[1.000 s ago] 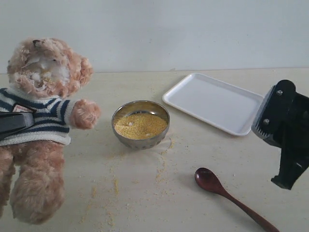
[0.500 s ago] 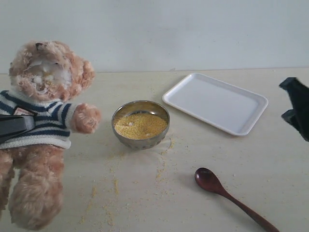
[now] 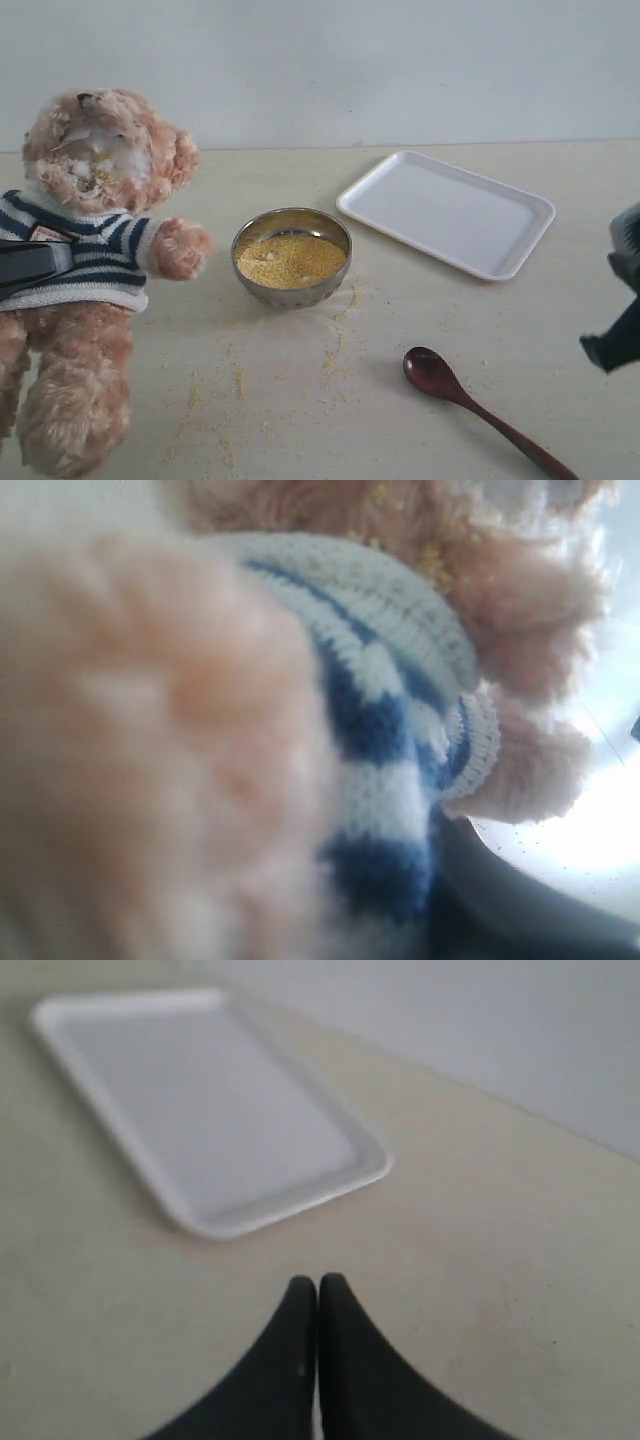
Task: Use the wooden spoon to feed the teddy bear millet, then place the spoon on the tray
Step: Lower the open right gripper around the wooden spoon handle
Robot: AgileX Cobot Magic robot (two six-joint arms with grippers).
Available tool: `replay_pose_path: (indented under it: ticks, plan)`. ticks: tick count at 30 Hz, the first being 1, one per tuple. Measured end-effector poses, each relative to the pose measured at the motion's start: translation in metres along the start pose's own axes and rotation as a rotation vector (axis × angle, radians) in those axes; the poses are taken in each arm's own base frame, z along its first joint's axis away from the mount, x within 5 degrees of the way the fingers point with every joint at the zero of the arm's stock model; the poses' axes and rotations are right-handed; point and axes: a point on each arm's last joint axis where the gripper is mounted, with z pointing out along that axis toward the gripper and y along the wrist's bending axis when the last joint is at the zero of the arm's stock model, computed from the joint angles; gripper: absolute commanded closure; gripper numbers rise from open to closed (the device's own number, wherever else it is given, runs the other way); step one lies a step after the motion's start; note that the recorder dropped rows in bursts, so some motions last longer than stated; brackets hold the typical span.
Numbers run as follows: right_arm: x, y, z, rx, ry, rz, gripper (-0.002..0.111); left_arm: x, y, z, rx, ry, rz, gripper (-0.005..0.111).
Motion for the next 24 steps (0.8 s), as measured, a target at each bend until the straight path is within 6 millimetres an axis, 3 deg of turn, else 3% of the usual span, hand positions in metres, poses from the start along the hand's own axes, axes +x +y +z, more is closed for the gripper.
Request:
replay_pose_path:
  ticks: [6, 8, 10, 12, 13, 14, 18, 22, 24]
  plan:
    - [0.010, 0.035, -0.006, -0.275, 0.134, -0.312, 0.108, 0.000, 0.000, 0.000, 0.000, -0.003, -0.002, 0.102]
    - [0.011, 0.058, -0.014, -0.415, 0.146, -0.436, 0.107, 0.000, 0.000, 0.000, 0.000, -0.005, -0.002, 0.102]
    - [0.011, 0.076, -0.022, -0.520, 0.145, -0.516, 0.094, 0.000, 0.000, 0.000, 0.000, -0.005, -0.002, 0.102]
    - [0.012, 0.084, -0.026, -0.561, 0.153, -0.517, 0.068, 0.000, 0.000, 0.000, 0.000, -0.003, -0.001, 0.102]
    - [0.012, 0.084, -0.027, -0.565, 0.162, -0.496, 0.055, 0.000, 0.000, 0.000, 0.000, -0.002, 0.000, 0.102]
    - [0.012, 0.085, -0.027, -0.564, 0.175, -0.451, 0.052, 0.000, 0.000, 0.000, 0.000, -0.002, 0.000, 0.102]
    - [0.011, 0.085, -0.027, -0.535, 0.221, -0.242, 0.052, 0.000, 0.000, 0.000, 0.000, -0.002, 0.000, 0.102]
    - [0.001, 0.083, -0.023, -0.459, 0.207, 0.149, 0.052, 0.000, 0.000, 0.000, 0.000, -0.002, 0.001, 0.102]
    - [0.008, 0.085, -0.021, -0.440, 0.249, 0.283, 0.052, 0.000, 0.000, 0.000, 0.000, -0.002, 0.001, 0.102]
